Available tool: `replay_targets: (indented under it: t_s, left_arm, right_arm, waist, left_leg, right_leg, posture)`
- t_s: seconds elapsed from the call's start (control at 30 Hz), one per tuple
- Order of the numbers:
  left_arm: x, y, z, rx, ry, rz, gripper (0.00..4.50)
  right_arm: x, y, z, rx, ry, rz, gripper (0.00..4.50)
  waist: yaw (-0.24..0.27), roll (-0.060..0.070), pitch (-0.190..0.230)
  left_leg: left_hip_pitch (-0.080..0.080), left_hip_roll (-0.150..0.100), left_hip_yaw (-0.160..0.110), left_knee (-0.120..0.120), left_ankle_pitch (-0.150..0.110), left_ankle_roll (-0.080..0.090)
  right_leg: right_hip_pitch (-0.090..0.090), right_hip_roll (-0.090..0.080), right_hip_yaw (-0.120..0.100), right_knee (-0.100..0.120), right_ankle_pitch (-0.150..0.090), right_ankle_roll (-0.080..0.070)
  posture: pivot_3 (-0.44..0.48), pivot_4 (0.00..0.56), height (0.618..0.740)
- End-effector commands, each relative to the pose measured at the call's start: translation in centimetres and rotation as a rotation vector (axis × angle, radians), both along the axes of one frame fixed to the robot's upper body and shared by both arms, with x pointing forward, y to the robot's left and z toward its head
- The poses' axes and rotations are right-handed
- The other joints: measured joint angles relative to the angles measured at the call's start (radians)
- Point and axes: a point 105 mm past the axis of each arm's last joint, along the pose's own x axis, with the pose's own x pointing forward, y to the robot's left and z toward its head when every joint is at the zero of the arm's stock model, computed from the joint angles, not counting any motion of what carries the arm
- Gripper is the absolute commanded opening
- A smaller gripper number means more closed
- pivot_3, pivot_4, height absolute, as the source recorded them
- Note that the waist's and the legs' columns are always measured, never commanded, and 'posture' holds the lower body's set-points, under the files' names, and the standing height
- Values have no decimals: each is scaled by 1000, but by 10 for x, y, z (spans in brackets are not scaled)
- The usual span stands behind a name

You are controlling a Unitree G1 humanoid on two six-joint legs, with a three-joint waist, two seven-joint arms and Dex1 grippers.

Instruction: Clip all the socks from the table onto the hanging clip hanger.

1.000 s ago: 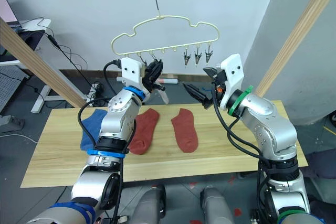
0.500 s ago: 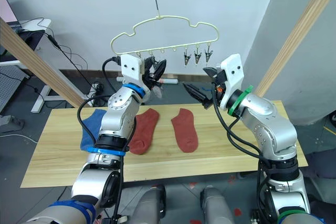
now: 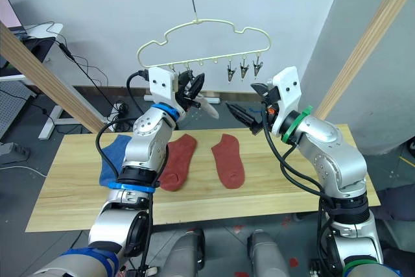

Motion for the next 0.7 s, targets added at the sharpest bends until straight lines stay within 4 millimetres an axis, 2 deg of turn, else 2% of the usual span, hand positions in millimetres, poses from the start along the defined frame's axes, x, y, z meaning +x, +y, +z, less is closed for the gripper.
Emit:
replay_targets:
  t_s: [0.03,0.1,0.2,0.33,0.47,0.7]
  left_arm:
    - [-4,-2,19,-22,-63,-20,732]
    - [-5,-3,19,-24,-61,-23,407]
    - [-5,-4,18,-25,-59,-27,176]
    - [-6,-4,18,-21,-53,-32,95]
    - [-7,2,20,-68,4,-47,95]
    - [-16,17,24,-182,167,-154,95]
  right_arm:
    - [-9,3,17,14,-81,17,4500]
    - [-9,3,17,15,-81,18,4500]
    - [-10,4,17,20,-77,22,4500]
    - [-7,6,9,10,-50,14,4500]
    - [15,13,-42,-116,87,-83,4500]
    - [50,36,-109,-274,181,-120,4500]
  waist:
    - [0,0,0]
    - [0,0,0]
    - [0,0,0]
    - [0,0,0]
    - [0,0,-1]
    - [-3,-1,-1]
  left_leg:
    - [0,0,0,0,0,0]
    - [0,0,0,0,0,0]
    - [0,0,0,0,0,0]
    - [0,0,0,0,0,0]
    - [0,0,0,0,0,0]
    - [0,0,0,2,0,0]
  right_leg:
    - [0,0,0,0,0,0]
    - [0,0,0,0,0,0]
    - [0,0,0,0,0,0]
    - [0,0,0,0,1,-2]
    - [0,0,0,0,2,-2]
    - [0,0,0,1,2,-2]
  posture:
    - [-57,238,740]
    - [-56,236,740]
    - [-54,233,740]
    - [-51,232,740]
    - [-43,224,740]
    - [-14,227,740]
